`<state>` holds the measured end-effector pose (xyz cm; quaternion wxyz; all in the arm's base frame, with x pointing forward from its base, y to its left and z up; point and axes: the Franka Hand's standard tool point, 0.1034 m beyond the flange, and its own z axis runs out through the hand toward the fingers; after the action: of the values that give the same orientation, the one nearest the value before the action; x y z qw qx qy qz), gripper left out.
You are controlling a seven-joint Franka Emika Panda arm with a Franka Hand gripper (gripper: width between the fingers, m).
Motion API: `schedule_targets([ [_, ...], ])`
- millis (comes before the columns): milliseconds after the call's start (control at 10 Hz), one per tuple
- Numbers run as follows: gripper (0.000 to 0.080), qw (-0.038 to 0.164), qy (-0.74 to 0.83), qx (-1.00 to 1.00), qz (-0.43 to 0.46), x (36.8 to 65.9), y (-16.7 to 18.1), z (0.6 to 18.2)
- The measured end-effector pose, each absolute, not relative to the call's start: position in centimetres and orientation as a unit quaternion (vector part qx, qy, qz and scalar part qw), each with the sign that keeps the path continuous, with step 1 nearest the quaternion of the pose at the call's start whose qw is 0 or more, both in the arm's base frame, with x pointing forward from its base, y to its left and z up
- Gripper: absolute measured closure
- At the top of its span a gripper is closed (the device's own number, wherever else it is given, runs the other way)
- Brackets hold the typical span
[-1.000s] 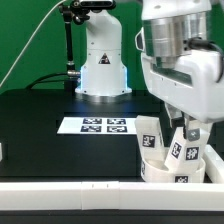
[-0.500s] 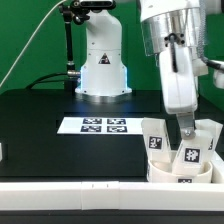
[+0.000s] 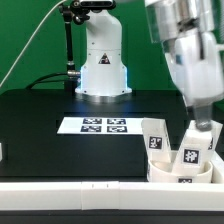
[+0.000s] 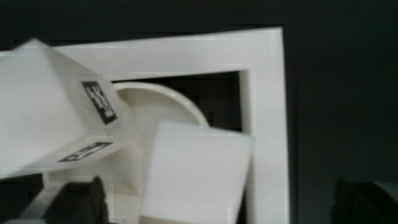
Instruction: Assemble stool
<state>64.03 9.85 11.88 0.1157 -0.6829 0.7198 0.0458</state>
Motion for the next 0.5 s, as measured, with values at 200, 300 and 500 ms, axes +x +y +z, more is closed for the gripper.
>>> schedule_targets([
  [200, 0.0150, 0.116, 0.705, -0.698, 0.044, 63.98, 9.82, 11.70],
  [300, 0.0150, 0.117, 0.681, -0.722, 0.040, 63.97, 9.81, 11.68],
  [500, 0.0150, 0.099, 0.533, -0.840, 0.010, 63.75, 10.15, 11.49],
])
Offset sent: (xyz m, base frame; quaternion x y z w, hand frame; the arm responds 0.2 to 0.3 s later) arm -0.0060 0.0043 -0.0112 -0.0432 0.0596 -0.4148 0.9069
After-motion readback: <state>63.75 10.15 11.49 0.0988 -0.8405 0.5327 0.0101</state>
